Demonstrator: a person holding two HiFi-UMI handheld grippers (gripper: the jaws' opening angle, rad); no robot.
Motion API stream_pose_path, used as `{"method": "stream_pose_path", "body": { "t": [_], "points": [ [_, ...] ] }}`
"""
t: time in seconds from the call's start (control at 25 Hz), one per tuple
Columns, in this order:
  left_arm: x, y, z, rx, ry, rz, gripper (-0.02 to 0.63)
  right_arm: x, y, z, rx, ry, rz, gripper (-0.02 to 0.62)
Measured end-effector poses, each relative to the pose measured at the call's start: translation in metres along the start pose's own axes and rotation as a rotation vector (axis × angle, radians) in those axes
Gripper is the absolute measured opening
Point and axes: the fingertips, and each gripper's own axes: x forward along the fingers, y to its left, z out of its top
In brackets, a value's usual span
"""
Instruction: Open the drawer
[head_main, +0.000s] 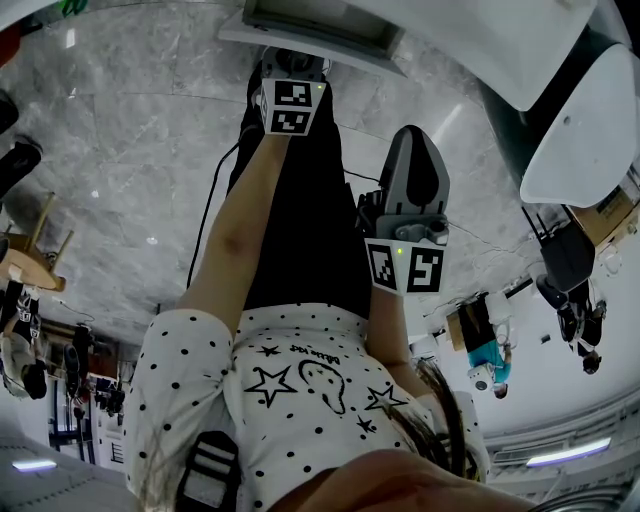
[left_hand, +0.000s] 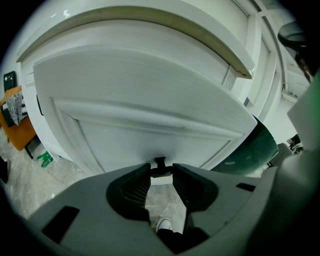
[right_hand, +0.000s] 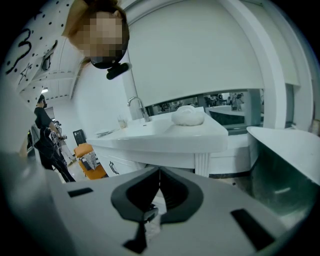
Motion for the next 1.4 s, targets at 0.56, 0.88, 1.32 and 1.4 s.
{"method": "stream_pose_path", "body": {
  "t": [0.56,0.88,1.32,1.4],
  "points": [
    [0.003,-0.001,-0.002,-0.004,0.013,-0.015,0.14,0.005,0.003,0.0,-0.001,0.003,0.001,0.014],
    [-0.011,0.0,0.01,0.012,-0.014,-0.037,0.13,0.01,0.009,0.004,0.001,0.002,0.008,0.014],
    [-0.052,-0.006,0.045,0.065,-0.086,-0.038,0.005,0.007,0.013,0.022,0.001,-0.02,0.022,0.014],
    [-0.056,-0.006,0.048,0.062,-0.079,-0.032,0.003,0.006,0.015,0.027,0.001,-0.031,0.025,0.014]
  ]
}}
